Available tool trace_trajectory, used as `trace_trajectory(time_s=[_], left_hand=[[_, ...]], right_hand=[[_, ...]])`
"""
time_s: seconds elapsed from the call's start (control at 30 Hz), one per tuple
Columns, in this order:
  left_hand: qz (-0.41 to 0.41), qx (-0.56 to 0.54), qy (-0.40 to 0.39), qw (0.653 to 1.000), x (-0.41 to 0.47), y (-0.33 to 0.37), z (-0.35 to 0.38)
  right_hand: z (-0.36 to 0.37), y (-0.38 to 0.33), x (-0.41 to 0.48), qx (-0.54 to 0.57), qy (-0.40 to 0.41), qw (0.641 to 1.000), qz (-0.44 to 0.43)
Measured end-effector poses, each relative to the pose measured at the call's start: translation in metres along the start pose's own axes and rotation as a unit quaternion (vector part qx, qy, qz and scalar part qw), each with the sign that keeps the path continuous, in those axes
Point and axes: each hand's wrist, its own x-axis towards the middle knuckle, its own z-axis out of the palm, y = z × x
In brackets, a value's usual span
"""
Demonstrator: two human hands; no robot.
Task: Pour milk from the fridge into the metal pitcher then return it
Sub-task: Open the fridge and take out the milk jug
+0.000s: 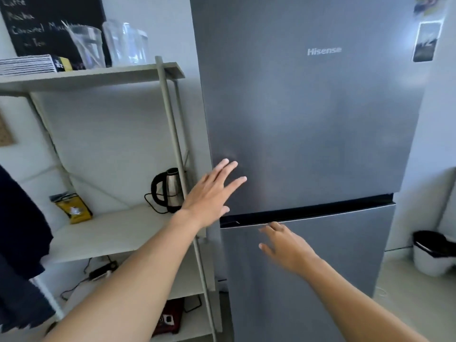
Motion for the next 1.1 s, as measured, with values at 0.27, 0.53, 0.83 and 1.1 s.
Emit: trace_trajectory(time_s=[0.27, 0.53, 0.83, 1.1], left_hand=[[0.039, 0.075, 0.035, 0.996, 0.041, -0.003, 0.045], [0.026, 0.088, 0.042, 0.995, 0.047, -0.012, 0.058], [0.019, 0.077, 0.037, 0.996, 0.042, -0.014, 0.063], [-0.017, 0.05, 0.074, 0.996, 0.035, 0.012, 0.066]], right_hand=[[0.027, 0.002, 0.063, -0.078, -0.024, 0.994, -0.078], [0.052, -0.017, 0.095, -0.097, 0.043, 0.993, -0.055], [0.042, -0.022, 0.075, -0.022, 0.031, 0.999, -0.031], [0.011, -0.004, -0.026, 0.233, 0.104, 0.964, 0.075]])
